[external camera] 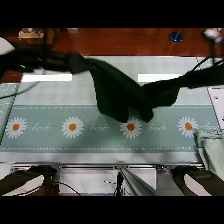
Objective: Fold the shirts.
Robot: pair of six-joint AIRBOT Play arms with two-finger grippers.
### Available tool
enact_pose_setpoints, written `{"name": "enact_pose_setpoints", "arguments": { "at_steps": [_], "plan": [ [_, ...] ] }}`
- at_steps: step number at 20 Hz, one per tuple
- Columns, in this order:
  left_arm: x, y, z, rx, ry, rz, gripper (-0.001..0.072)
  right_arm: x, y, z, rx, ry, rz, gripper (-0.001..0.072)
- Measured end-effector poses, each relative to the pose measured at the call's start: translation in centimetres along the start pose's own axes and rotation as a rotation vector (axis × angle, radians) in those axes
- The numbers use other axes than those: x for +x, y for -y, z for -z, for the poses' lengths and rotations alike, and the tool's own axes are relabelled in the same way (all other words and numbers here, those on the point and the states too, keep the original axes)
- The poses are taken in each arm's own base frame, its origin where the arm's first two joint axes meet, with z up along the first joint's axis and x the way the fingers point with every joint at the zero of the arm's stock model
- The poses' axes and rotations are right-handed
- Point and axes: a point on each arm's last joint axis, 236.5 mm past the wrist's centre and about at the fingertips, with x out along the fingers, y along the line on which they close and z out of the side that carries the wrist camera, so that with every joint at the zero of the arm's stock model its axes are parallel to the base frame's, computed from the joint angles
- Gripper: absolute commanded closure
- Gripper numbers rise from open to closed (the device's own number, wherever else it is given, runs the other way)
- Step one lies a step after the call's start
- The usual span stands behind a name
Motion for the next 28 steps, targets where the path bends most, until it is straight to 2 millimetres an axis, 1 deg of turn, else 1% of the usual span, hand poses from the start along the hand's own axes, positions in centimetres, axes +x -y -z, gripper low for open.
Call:
{"name": "enact_pose_setpoints", "arguments": {
  "at_steps": [1, 2, 3, 5, 6, 7, 8, 10, 12, 15, 17, 19, 21, 22, 23, 25, 26, 28],
  "plan": [
    [-2.5, 2.6, -2.4, 0.082, 0.074, -0.006, 0.0689, -3.0, 0.4, -2.0, -0.015, 0.088, 0.031, 0.0689],
    [-4.9, 5.0, -4.3, 0.156, 0.138, -0.018, 0.0689, -6.2, 0.9, -3.7, -0.025, 0.173, 0.066, 0.0689],
    [-7.7, 7.5, -6.1, 0.234, 0.211, -0.043, 0.0689, -9.7, 1.5, -5.2, -0.034, 0.262, 0.112, 0.0689],
    [-13.1, 12.1, -8.0, 0.366, 0.336, -0.130, 0.0689, -16.3, 3.1, -7.0, -0.039, 0.410, 0.217, 0.0689],
    [-15.5, 13.7, -8.4, 0.418, 0.386, -0.190, 0.0689, -19.4, 3.9, -7.4, -0.037, 0.474, 0.270, 0.0689],
    [-17.9, 15.2, -8.4, 0.464, 0.431, -0.263, 0.0689, -22.0, 4.6, -7.4, -0.033, 0.519, 0.318, 0.0689],
    [-19.9, 16.3, -8.2, 0.493, 0.474, -0.331, 0.0689, -24.4, 5.2, -7.3, -0.026, 0.558, 0.361, 0.0689],
    [-23.2, 18.6, -7.2, 0.537, 0.541, -0.441, 0.0689, -27.9, 5.6, -6.6, -0.008, 0.605, 0.395, 0.0689],
    [-25.6, 21.1, -5.6, 0.570, 0.595, -0.503, 0.0689, -30.5, 5.3, -6.0, 0.007, 0.645, 0.397, 0.0689],
    [-27.7, 24.4, -3.1, 0.603, 0.659, -0.539, 0.0689, -34.1, 4.6, -5.7, 0.017, 0.719, 0.384, 0.0689],
    [-28.6, 26.2, -1.6, 0.612, 0.694, -0.544, 0.0689, -36.9, 4.0, -5.7, 0.019, 0.790, 0.373, 0.0689],
    [-29.3, 27.9, -0.2, 0.625, 0.728, -0.539, 0.0689, -39.9, 3.5, -5.6, 0.020, 0.868, 0.370, 0.0690],
    [-29.7, 29.3, 1.0, 0.626, 0.752, -0.523, 0.0689, -42.5, 3.0, -5.3, 0.020, 0.934, 0.365, 0.0690],
    [-29.8, 29.7, 1.5, 0.619, 0.757, -0.515, 0.0689, -43.3, 2.8, -5.1, 0.021, 0.955, 0.365, 0.0690],
    [-29.6, 29.8, 2.0, 0.604, 0.753, -0.507, 0.0689, -43.6, 2.8, -4.7, 0.024, 0.953, 0.363, 0.0689],
    [-28.7, 28.8, 3.3, 0.544, 0.685, -0.508, 0.0689, -42.9, 2.6, -3.8, 0.028, 0.906, 0.352, 0.0690],
    [-28.1, 27.8, 3.9, 0.503, 0.638, -0.511, 0.0689, -42.1, 2.7, -3.4, 0.034, 0.863, 0.348, 0.0690],
    [-26.9, 25.5, 4.8, 0.422, 0.548, -0.522, 0.0689, -39.7, 2.9, -3.0, 0.037, 0.771, 0.340, 0.0690]
  ]
}}
